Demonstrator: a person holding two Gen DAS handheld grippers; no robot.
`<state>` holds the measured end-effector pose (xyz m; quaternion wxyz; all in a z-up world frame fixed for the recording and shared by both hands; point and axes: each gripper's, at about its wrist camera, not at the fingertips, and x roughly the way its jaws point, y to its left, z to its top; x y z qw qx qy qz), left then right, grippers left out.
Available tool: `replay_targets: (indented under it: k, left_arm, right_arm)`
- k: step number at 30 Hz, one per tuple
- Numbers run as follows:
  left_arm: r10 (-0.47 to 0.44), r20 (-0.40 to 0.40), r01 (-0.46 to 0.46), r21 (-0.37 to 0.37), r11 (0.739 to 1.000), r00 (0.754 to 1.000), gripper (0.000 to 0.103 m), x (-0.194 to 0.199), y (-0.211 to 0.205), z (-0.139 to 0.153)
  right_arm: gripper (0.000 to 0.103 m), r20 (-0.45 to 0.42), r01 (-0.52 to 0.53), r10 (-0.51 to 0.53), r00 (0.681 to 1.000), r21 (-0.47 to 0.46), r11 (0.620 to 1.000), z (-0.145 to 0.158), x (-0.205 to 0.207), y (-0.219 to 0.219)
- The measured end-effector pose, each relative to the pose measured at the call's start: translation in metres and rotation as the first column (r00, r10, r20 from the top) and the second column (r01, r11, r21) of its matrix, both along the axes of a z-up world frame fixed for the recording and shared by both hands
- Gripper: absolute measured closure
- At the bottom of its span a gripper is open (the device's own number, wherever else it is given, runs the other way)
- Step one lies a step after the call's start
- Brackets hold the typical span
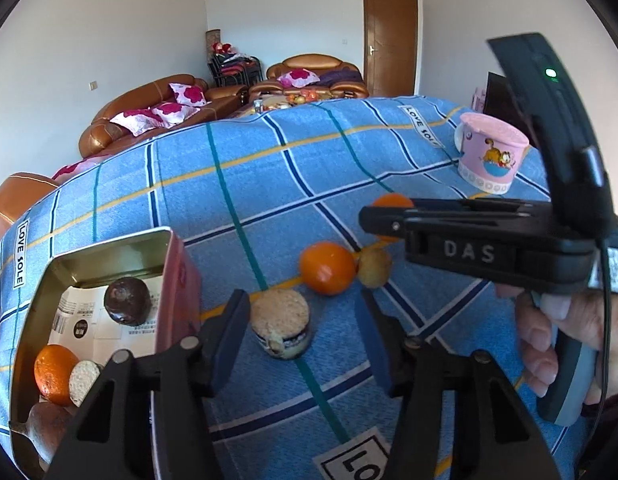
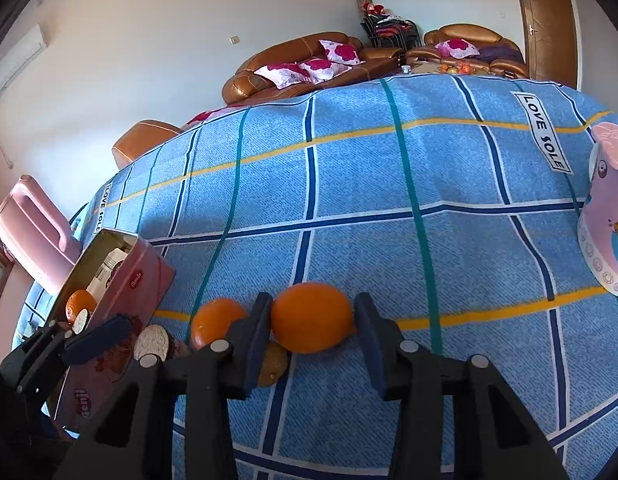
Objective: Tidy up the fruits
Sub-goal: 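Grasp another large orange with the right tool while the left tool grasps the beige round biscuit, then lift the biscuit and orange and hold them above the table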
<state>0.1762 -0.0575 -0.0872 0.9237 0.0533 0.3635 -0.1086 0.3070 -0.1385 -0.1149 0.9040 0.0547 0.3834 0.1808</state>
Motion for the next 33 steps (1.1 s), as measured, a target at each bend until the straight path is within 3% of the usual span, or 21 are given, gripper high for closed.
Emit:
replay_targets:
  k: [3,9,11,22,29,33]
  left_arm:
    - [0.009,-0.028,-0.009,-0.001,1.0,1.0,0.049,0.006,0.002,-0.004]
    - [0.029,-0.037,-0.028,0.023,0.999,0.999,0.052,0.011,0.001,-0.006]
    - [0.034,-0.023,-0.034,0.038,0.999,0.999,0.069,0.01,0.001,-0.005]
    - [0.029,-0.019,-0.028,0.022,0.999,0.999,0.069,0.008,0.006,-0.003]
    - [0.03,0.034,-0.029,-0.016,0.999,0.999,0.07,-0.002,0.012,0.004]
    - [0.04,0.08,-0.04,0.006,0.999,0.996,0.07,-0.009,0.009,0.008]
  right_arm:
    - [0.059,0.093,0.019,-0.015,0.996,-0.041,0.999,0.014,-0.021,-0.003]
    - [0.059,0.145,0.04,-0.039,0.989,-0.008,0.999,0.02,-0.045,-0.013]
    - [0.059,0.172,0.033,-0.036,0.984,0.018,0.999,0.023,-0.05,-0.017]
    - [0.059,0.246,0.012,-0.004,0.969,-0.03,0.999,0.03,-0.062,-0.005]
    - [0.059,0.257,0.01,-0.004,0.966,-0.023,1.0,0.031,-0.063,-0.007]
    - [0.059,0.263,0.003,0.002,0.965,-0.02,1.0,0.031,-0.065,-0.007]
